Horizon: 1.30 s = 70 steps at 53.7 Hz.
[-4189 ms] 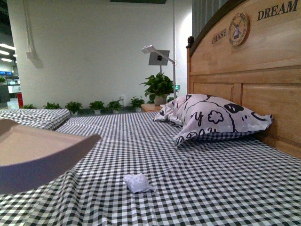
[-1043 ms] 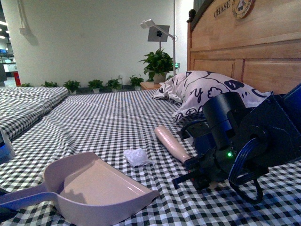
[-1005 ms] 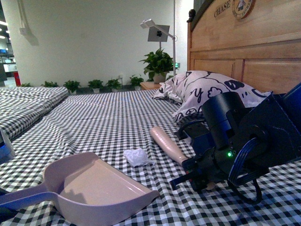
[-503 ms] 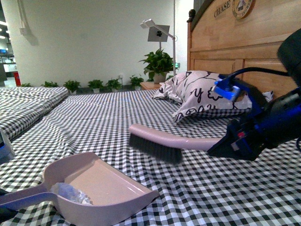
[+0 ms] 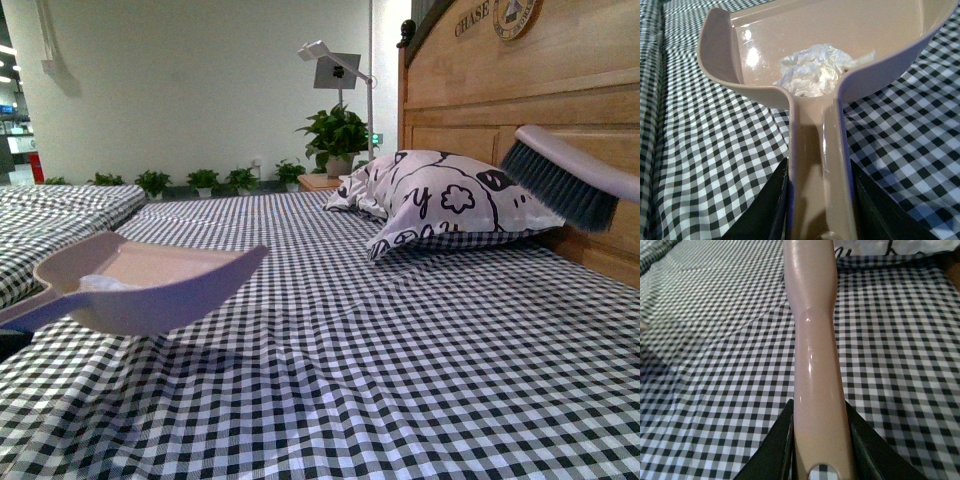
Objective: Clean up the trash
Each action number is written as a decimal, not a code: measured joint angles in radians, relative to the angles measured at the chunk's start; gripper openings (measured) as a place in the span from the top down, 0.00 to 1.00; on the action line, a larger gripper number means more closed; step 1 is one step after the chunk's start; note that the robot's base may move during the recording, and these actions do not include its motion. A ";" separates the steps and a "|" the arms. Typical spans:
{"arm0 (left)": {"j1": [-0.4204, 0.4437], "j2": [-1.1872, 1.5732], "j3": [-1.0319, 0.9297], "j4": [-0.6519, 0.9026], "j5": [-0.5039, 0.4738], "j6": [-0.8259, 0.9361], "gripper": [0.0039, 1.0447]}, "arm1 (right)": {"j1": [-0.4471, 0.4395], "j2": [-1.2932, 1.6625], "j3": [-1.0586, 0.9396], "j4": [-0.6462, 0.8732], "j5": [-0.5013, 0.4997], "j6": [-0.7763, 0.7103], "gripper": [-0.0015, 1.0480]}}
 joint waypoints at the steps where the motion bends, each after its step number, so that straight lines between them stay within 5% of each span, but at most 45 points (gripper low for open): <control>1: -0.001 -0.009 -0.008 0.010 -0.013 -0.016 0.73 | -0.007 -0.022 -0.009 0.000 -0.013 0.014 0.79; 12: -0.029 -0.242 -0.142 0.097 -0.203 -0.081 0.73 | -0.120 -0.370 -0.068 -0.019 -0.152 0.267 0.79; 28: -0.150 -0.591 -0.248 -0.014 -0.280 -0.054 0.73 | -0.192 -0.633 -0.100 -0.041 -0.262 0.505 0.79; 47: -0.256 -0.859 -0.294 -0.174 -0.338 -0.064 0.73 | 0.000 -0.795 -0.104 -0.173 -0.053 0.613 0.79; 70: -0.399 -1.089 -0.346 -0.321 -0.531 -0.119 0.73 | 0.009 -0.864 -0.151 -0.261 0.042 0.604 0.79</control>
